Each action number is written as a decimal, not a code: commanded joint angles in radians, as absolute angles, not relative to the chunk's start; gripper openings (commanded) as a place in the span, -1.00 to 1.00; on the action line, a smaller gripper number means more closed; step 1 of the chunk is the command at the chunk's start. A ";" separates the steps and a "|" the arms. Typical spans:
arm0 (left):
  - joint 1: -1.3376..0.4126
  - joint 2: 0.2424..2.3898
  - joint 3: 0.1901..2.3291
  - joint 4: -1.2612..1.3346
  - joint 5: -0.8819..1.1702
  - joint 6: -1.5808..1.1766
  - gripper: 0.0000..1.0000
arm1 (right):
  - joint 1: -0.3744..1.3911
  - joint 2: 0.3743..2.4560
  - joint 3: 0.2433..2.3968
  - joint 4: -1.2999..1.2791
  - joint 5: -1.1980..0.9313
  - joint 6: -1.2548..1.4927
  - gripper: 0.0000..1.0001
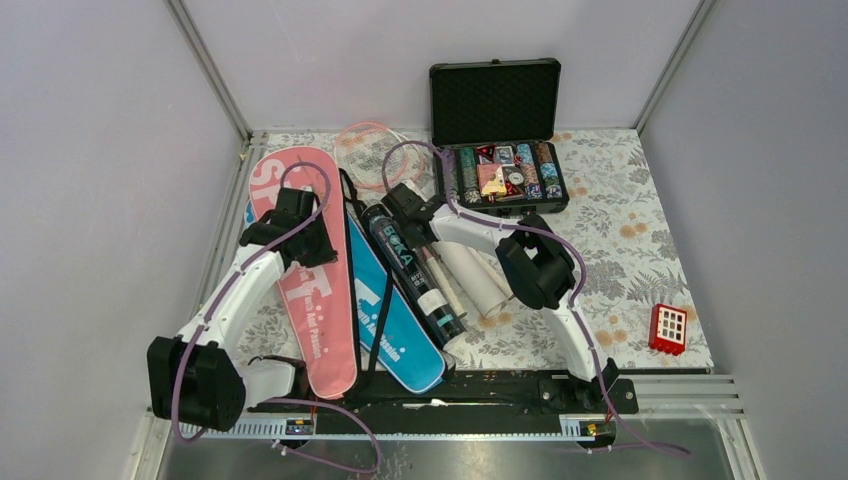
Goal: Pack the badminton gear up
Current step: Pick up the racket from the center of the board.
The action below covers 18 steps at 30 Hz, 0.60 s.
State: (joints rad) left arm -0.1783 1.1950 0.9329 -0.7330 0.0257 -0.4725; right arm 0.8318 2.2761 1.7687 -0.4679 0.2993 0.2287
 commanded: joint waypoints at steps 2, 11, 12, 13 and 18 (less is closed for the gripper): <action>-0.172 1.137 1.001 -0.751 0.011 -0.486 -0.36 | 0.834 2.236 1.759 -0.464 0.331 0.167 -1.00; -0.131 1.192 1.094 -0.683 0.114 -0.551 0.01 | 0.835 1.956 1.640 -0.348 0.198 0.124 -1.00; -0.122 1.197 1.095 -0.656 0.140 -0.564 0.05 | 0.834 1.940 1.636 -0.351 0.181 0.130 -1.00; -0.115 1.203 1.101 -0.632 0.165 -0.576 0.08 | 0.834 1.927 1.637 -0.361 0.173 0.136 -1.00; -0.113 1.280 1.139 -0.515 0.259 -0.643 0.20 | 0.836 1.849 1.622 -0.391 0.124 0.207 -1.00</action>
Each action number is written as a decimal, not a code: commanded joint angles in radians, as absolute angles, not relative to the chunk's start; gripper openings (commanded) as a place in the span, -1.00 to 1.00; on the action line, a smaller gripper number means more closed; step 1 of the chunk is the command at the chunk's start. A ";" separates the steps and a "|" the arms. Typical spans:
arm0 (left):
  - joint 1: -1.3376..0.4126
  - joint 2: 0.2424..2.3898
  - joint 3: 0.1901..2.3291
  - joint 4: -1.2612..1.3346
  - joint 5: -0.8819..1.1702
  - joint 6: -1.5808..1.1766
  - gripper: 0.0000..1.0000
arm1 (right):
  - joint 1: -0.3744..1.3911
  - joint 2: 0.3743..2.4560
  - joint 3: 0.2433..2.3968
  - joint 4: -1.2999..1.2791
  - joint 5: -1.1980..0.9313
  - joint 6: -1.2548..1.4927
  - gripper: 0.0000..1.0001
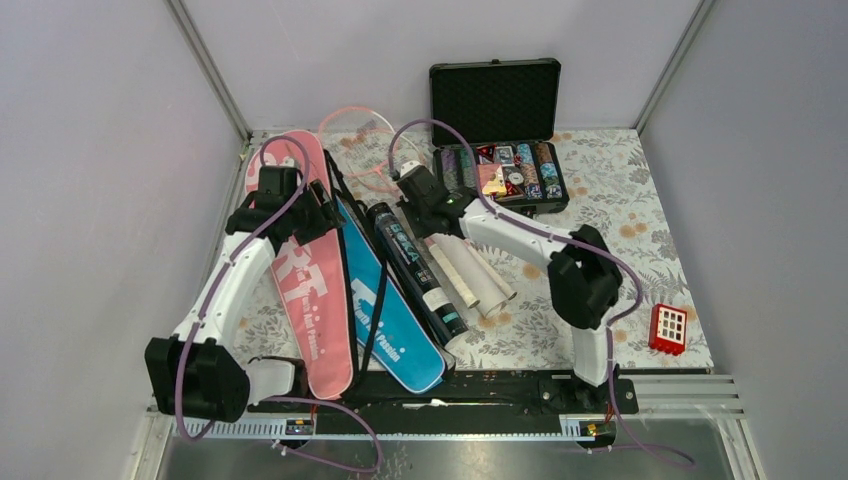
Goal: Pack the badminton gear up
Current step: Pick up the racket from the center of the board, then open the racket bag at the center of the board.
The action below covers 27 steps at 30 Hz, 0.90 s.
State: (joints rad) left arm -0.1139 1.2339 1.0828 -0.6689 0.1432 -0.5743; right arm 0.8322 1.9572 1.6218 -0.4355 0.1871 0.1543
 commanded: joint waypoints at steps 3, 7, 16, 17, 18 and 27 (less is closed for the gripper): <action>-0.114 1.325 1.117 -0.400 0.317 -0.712 0.23 | 0.838 1.779 1.559 -0.346 0.101 0.256 -1.00; -0.117 1.374 1.112 -0.353 0.319 -0.730 0.28 | 0.838 1.744 1.548 -0.386 0.167 0.279 -1.00; -0.123 1.360 1.110 -0.641 0.038 -0.540 0.26 | 0.845 1.660 1.456 -0.425 0.194 0.258 -1.00; -0.128 1.358 1.090 -0.639 0.028 -0.536 0.26 | 0.847 1.648 1.442 -0.434 0.197 0.258 -1.00; -0.137 1.364 1.071 -0.638 0.009 -0.530 0.25 | 0.849 1.638 1.428 -0.442 0.197 0.260 -1.00; -0.190 1.507 1.035 -0.579 -0.085 -0.543 0.14 | 0.855 1.503 1.299 -0.484 0.244 0.282 -1.00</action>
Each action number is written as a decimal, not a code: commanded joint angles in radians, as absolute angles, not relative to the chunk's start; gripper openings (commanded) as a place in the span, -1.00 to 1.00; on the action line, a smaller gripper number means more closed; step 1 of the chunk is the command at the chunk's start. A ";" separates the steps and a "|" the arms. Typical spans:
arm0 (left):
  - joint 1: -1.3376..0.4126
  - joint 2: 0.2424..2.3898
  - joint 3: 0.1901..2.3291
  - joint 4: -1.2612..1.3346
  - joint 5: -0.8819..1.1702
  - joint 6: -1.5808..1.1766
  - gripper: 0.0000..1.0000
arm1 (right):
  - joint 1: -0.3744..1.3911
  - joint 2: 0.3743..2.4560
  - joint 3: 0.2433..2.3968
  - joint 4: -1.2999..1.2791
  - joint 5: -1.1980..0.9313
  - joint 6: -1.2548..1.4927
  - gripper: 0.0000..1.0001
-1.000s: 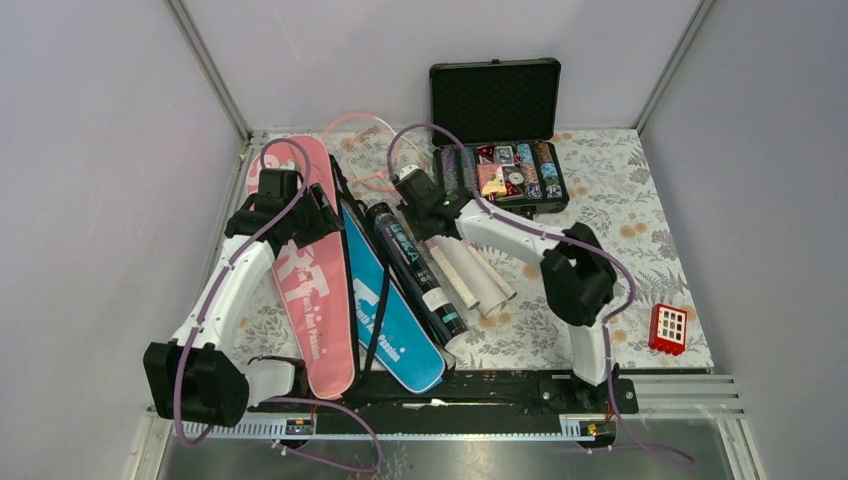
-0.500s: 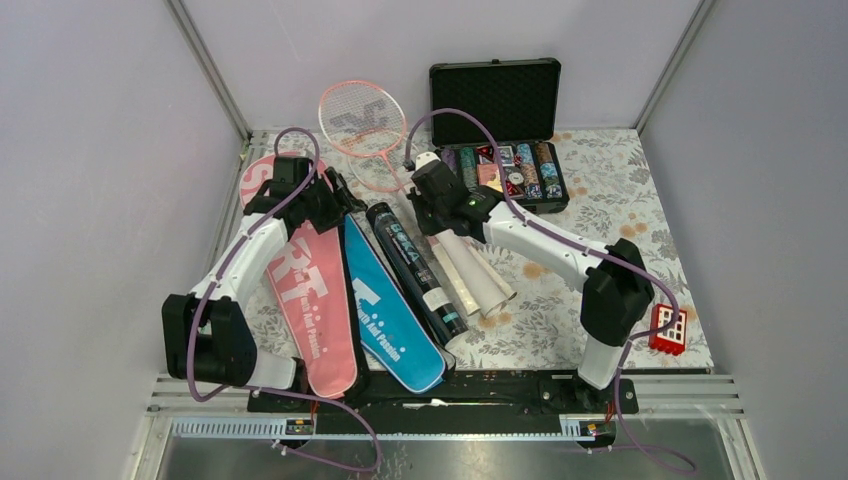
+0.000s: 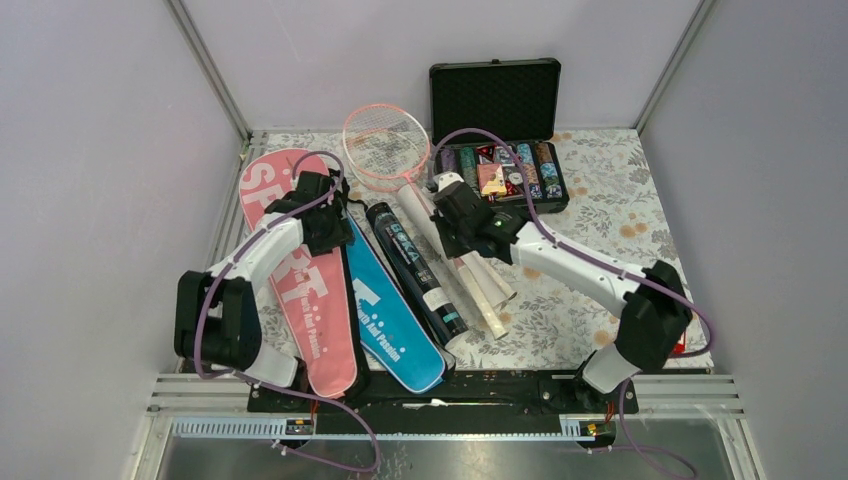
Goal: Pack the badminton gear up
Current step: Open the racket bag at the center of the board.
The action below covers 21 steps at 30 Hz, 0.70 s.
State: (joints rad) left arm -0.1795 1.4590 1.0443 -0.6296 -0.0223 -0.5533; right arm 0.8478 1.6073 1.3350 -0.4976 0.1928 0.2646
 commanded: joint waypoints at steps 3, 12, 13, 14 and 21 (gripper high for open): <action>-0.198 1.557 1.046 -0.577 -0.110 -0.538 0.03 | 0.856 1.471 1.259 -0.466 0.245 0.288 -1.00; -0.198 1.592 1.052 -0.596 -0.128 -0.499 -1.00 | 0.863 1.418 1.200 -0.446 0.224 0.278 -1.00; -0.198 1.585 1.052 -0.595 -0.123 -0.494 -1.00 | 0.865 1.413 1.192 -0.442 0.226 0.277 -1.00; -0.198 1.577 1.054 -0.597 -0.117 -0.491 -1.00 | 0.868 1.410 1.189 -0.444 0.224 0.278 -1.00; -0.198 1.451 1.062 -0.644 -0.116 -0.476 -1.00 | 0.918 1.422 1.233 -0.567 0.219 0.219 -1.00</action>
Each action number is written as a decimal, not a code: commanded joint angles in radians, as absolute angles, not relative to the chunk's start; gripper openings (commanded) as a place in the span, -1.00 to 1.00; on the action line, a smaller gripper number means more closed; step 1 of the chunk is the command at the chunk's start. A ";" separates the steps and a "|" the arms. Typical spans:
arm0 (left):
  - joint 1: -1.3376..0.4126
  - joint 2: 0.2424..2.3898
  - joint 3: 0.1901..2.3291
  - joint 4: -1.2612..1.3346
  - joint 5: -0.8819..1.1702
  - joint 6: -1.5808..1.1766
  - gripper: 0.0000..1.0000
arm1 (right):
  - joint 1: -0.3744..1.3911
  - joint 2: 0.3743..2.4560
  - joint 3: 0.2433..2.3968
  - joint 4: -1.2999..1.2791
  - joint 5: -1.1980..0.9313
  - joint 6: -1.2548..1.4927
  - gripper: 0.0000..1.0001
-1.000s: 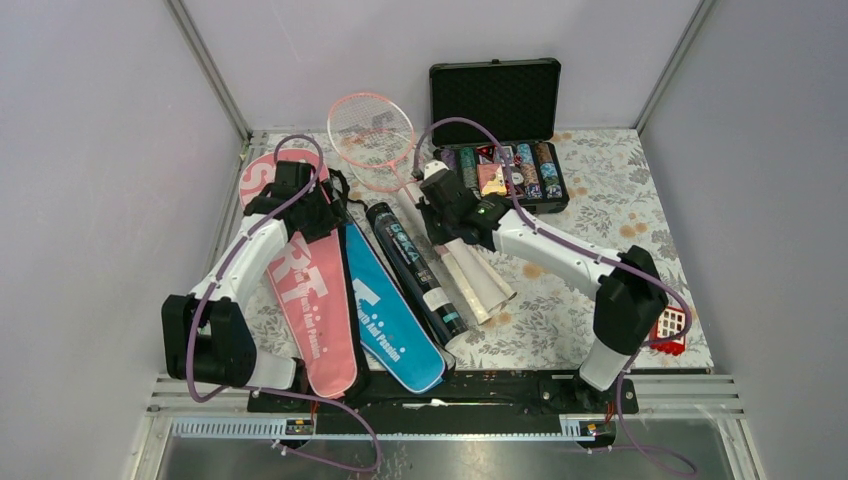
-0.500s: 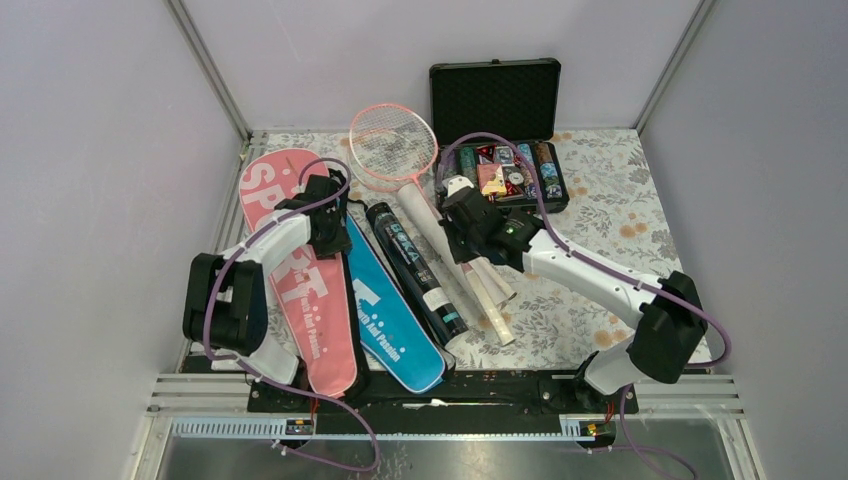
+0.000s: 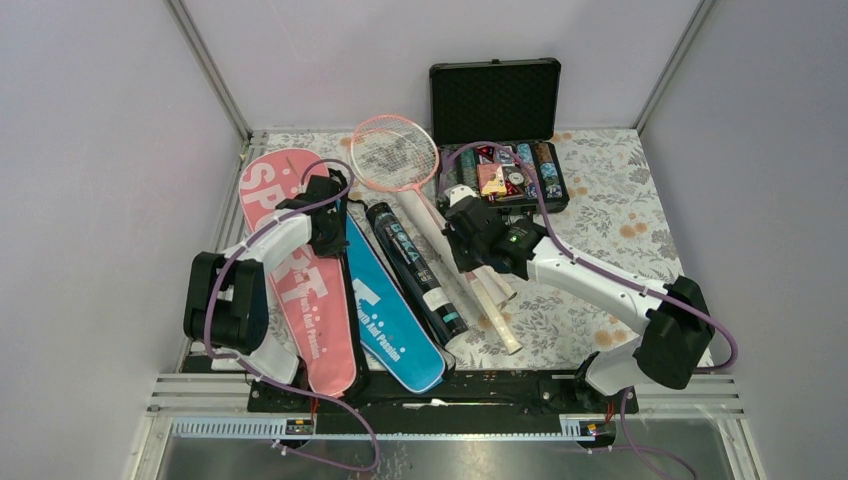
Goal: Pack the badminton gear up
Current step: Open the racket bag at the center of the board, then place the racket in the racket bag.
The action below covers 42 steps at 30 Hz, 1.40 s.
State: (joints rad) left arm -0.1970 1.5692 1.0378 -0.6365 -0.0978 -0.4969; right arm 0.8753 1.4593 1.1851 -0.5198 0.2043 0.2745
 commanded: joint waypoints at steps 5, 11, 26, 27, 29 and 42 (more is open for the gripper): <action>-0.198 1.370 1.051 -0.666 -0.118 -0.485 -1.00 | 0.955 1.413 1.229 -0.629 0.265 0.192 -1.00; -0.198 1.295 1.031 -0.667 -0.077 -0.506 -1.00 | 1.009 1.392 1.196 -0.644 0.255 0.177 -1.00; -0.198 1.264 1.034 -0.647 0.039 -0.511 -1.00 | 1.169 1.518 1.248 -0.534 0.291 0.275 -1.00; -0.198 1.262 1.031 -0.646 0.050 -0.517 -1.00 | 1.170 1.529 1.247 -0.478 0.288 0.288 -1.00; -0.198 1.255 1.026 -0.639 0.078 -0.535 -1.00 | 1.171 1.556 1.244 -0.386 0.278 0.316 -1.00; -0.199 1.180 0.895 -0.498 0.309 -0.730 -1.00 | 1.170 1.826 1.356 0.093 0.330 0.377 -1.00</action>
State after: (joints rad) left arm -0.1970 1.2327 0.9356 -0.6144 0.1833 -0.6266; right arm 1.1652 1.7889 1.2469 -0.1722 0.2485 0.3557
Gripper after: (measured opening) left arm 0.019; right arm 0.049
